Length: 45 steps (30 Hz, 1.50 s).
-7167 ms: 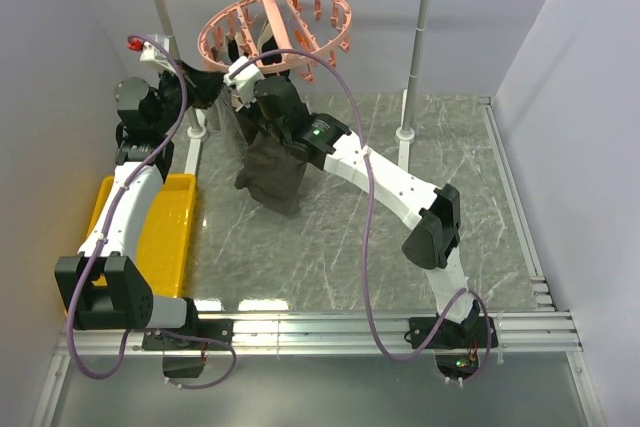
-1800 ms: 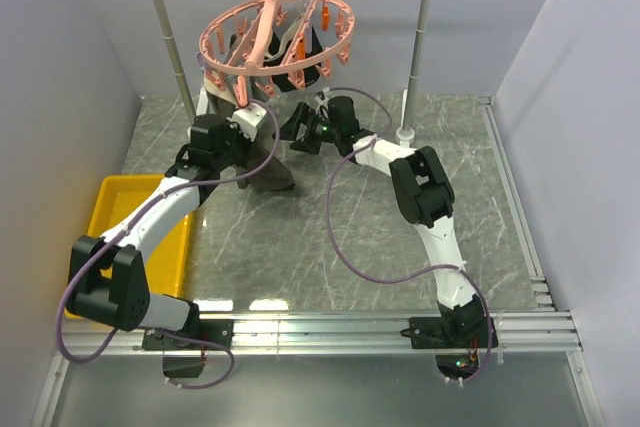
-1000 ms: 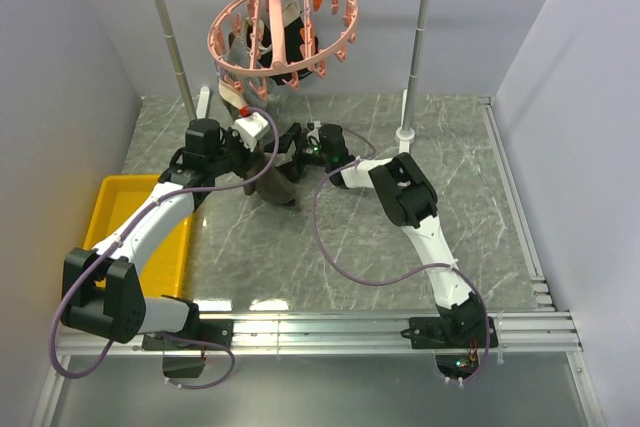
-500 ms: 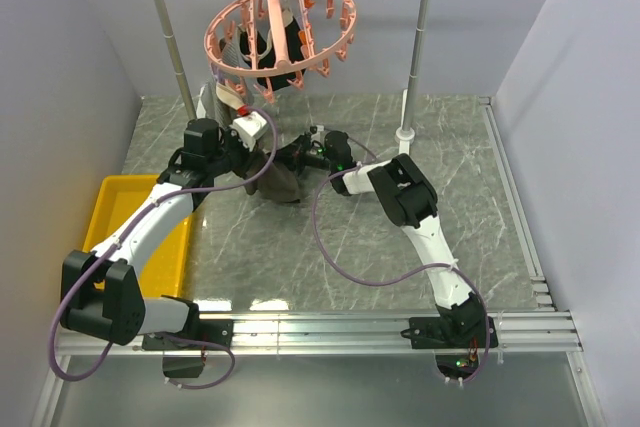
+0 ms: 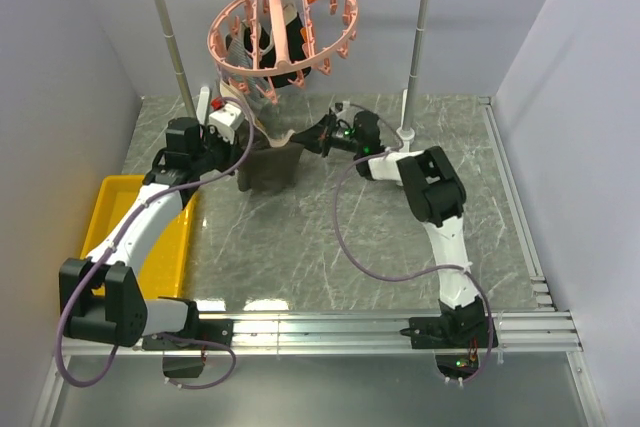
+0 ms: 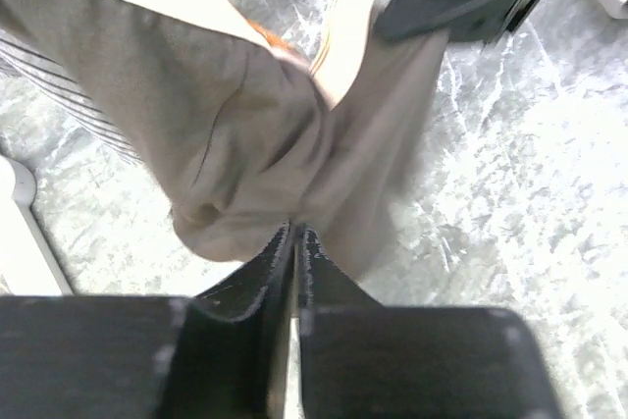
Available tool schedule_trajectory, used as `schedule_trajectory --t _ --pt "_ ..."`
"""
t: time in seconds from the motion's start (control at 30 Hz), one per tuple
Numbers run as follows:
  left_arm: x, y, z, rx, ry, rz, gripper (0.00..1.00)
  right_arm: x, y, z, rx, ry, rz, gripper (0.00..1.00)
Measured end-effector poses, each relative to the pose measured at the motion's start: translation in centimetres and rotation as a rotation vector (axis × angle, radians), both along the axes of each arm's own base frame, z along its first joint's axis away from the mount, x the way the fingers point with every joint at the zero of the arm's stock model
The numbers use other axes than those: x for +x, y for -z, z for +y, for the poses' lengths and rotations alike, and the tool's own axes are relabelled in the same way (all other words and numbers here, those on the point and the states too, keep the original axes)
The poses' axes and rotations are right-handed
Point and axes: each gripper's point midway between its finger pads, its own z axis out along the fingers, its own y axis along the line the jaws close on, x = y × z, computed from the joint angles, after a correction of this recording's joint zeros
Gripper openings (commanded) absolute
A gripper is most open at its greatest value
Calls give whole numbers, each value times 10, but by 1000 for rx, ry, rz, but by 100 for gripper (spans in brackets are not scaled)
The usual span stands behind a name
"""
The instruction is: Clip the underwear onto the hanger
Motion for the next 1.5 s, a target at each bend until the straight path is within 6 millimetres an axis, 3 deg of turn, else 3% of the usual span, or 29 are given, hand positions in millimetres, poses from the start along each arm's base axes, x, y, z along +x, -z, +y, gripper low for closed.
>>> schedule_trajectory --t 0.17,0.3,0.4,0.6,0.83,1.07,1.27,1.5 --pt "-12 -7 -3 -50 0 10 36 -16 -48 -14 -88 -54 -223 0" --pt "-28 -23 -6 -110 3 2 45 -39 -86 -16 -163 -81 -432 0" --pt "-43 -47 -9 -171 10 -27 48 -55 -101 -15 -219 -85 -565 0" --pt "-72 -80 -17 -278 33 -26 56 -94 -83 0 -398 -145 -778 0" --pt "-89 -80 -23 -368 18 78 59 -127 -50 2 -617 -189 -1004 0" --pt "-87 -76 -46 -400 25 188 56 -136 -68 3 -731 -124 -1279 0" --pt "-84 -81 -65 -416 44 217 56 -155 -74 15 -762 -140 -1457 0" --pt "-76 -59 -77 -401 20 293 59 -157 -77 18 -801 -141 -1549 0"
